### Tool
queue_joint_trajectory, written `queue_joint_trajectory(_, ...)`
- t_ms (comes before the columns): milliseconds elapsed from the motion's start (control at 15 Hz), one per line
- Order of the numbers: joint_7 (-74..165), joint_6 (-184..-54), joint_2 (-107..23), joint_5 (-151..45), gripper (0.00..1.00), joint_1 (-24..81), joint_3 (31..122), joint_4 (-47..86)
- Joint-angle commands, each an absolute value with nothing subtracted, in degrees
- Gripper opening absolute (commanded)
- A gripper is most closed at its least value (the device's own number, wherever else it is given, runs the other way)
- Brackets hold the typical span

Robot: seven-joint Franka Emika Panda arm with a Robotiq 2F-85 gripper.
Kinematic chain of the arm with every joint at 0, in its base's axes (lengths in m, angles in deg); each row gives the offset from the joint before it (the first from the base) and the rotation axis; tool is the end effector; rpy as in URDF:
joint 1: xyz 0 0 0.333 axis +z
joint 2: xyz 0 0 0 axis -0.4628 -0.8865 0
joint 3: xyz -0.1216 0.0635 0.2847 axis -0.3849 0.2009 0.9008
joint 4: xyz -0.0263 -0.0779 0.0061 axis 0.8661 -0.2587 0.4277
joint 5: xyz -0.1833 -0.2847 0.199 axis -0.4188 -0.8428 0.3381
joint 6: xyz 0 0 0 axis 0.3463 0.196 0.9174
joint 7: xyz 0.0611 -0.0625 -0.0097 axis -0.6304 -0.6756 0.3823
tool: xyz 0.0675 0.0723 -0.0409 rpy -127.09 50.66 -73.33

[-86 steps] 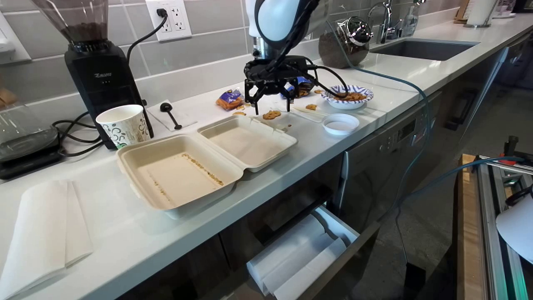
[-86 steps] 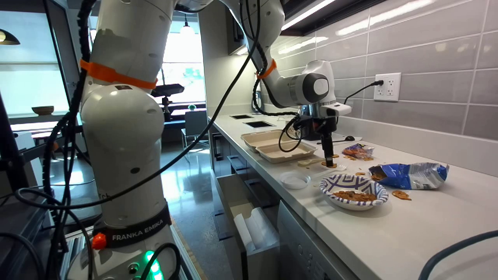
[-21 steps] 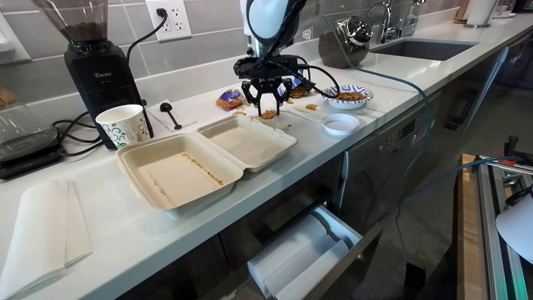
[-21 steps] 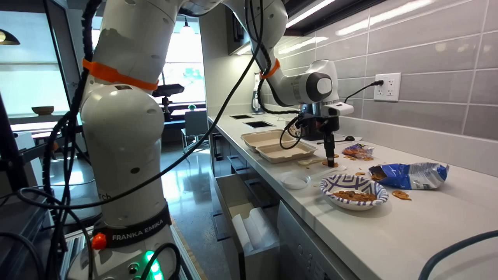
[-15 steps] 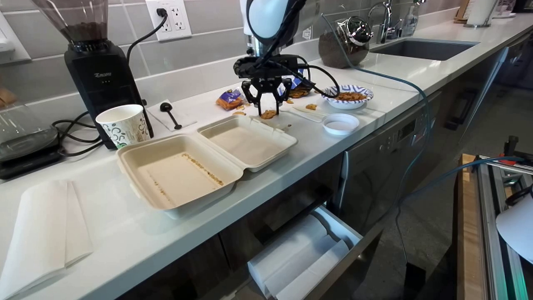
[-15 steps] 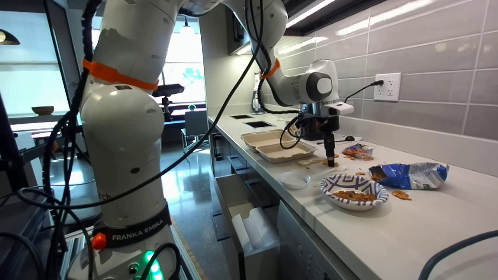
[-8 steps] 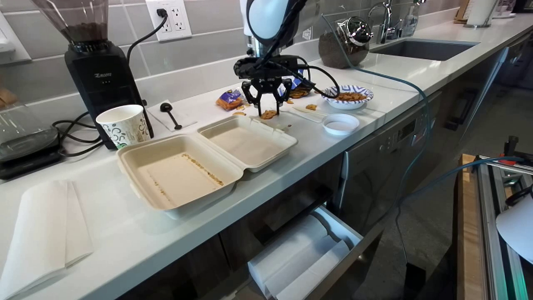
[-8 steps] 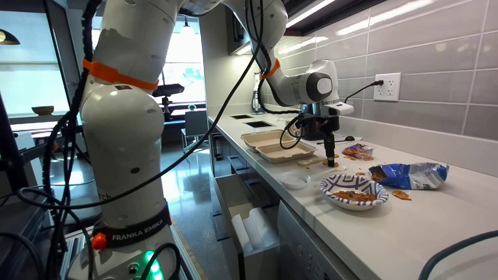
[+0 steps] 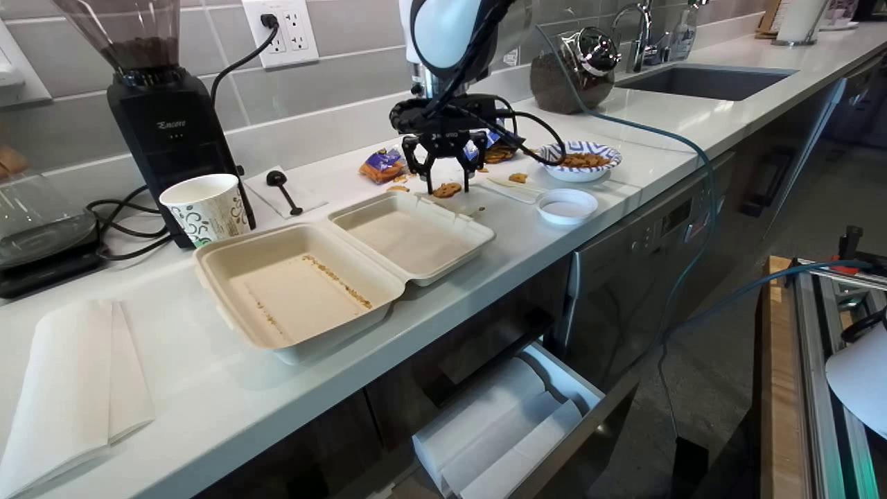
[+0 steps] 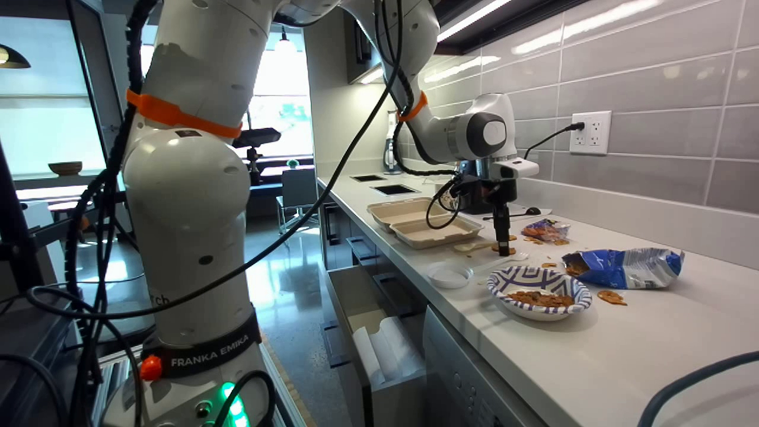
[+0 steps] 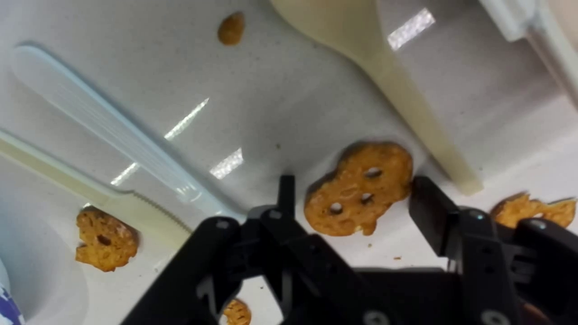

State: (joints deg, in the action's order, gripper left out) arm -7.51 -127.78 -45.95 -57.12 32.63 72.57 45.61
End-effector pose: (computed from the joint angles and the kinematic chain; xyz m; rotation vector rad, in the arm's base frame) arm 0.5990 -0.0232 0.2702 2.7331 -1.3899 0.2047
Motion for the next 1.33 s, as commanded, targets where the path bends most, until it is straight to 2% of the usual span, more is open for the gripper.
queue_joint_trajectory(0,-8.17,-125.74,-46.69,-56.06,0.62,32.76,72.67,44.74)
queue_joint_trajectory(200,-8.09,-125.73,-46.68,-56.02,0.55,32.72,72.69,44.64)
queue_joint_trajectory(1267,-8.17,-126.41,-45.61,-56.13,0.54,32.78,72.68,45.38)
